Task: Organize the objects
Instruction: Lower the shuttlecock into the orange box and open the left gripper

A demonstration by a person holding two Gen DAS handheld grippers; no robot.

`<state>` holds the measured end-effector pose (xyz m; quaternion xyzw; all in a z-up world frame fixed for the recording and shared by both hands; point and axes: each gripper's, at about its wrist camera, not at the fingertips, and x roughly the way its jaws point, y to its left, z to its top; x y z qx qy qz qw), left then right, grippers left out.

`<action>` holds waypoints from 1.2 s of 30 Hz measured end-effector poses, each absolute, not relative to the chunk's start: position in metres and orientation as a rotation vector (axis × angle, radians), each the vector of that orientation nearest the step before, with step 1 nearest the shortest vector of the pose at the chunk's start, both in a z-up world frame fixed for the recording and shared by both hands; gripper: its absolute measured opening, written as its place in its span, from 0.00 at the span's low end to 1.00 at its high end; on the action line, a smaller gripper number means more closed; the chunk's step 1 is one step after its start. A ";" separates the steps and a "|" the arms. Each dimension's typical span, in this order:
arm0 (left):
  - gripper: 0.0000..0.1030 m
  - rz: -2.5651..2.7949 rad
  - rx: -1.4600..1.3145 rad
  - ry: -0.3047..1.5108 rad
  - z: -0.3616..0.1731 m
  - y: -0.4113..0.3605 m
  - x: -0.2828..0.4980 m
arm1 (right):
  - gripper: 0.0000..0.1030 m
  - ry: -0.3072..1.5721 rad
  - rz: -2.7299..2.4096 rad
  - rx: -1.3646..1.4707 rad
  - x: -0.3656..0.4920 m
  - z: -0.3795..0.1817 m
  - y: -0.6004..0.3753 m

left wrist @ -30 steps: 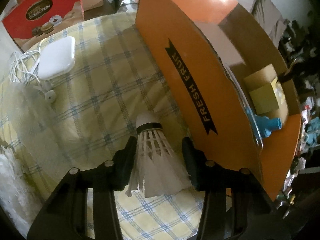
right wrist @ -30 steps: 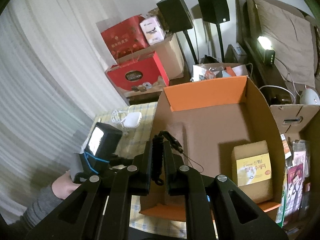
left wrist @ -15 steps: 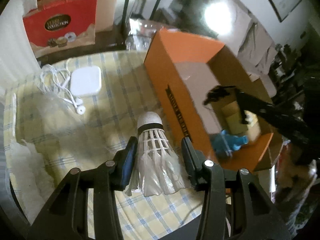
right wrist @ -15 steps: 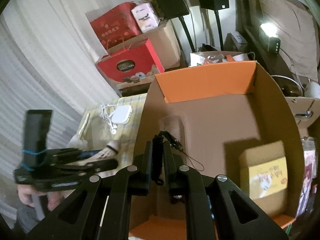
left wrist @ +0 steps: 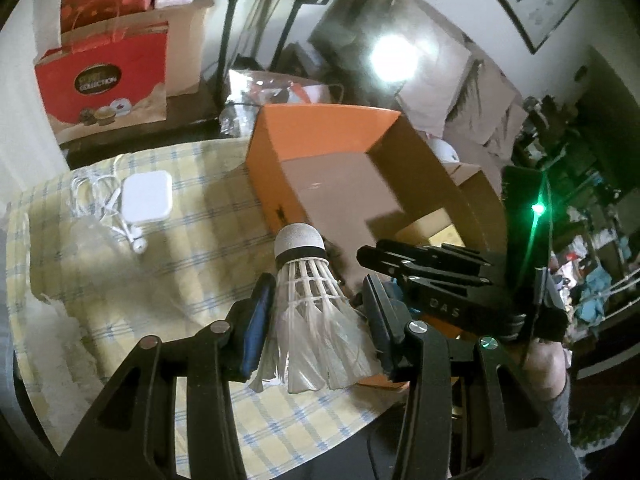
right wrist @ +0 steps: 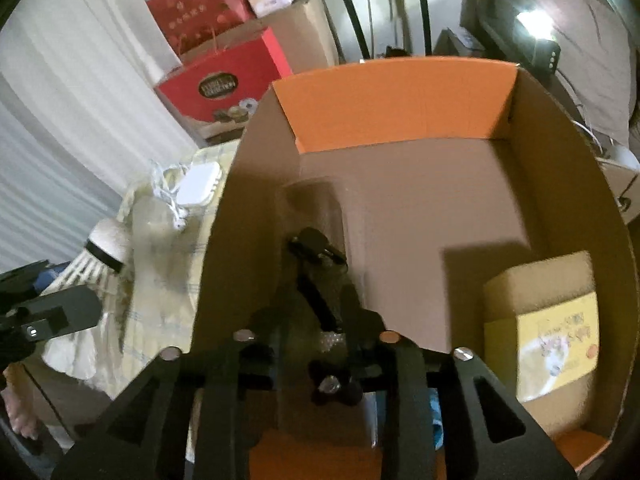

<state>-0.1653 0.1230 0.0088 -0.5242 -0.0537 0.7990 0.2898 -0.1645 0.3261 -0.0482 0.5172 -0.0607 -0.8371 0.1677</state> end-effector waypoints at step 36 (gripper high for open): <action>0.54 2.027 -1.573 -0.045 -0.049 0.289 -0.188 | 0.39 -0.329 -2.623 1.322 -0.098 0.011 0.447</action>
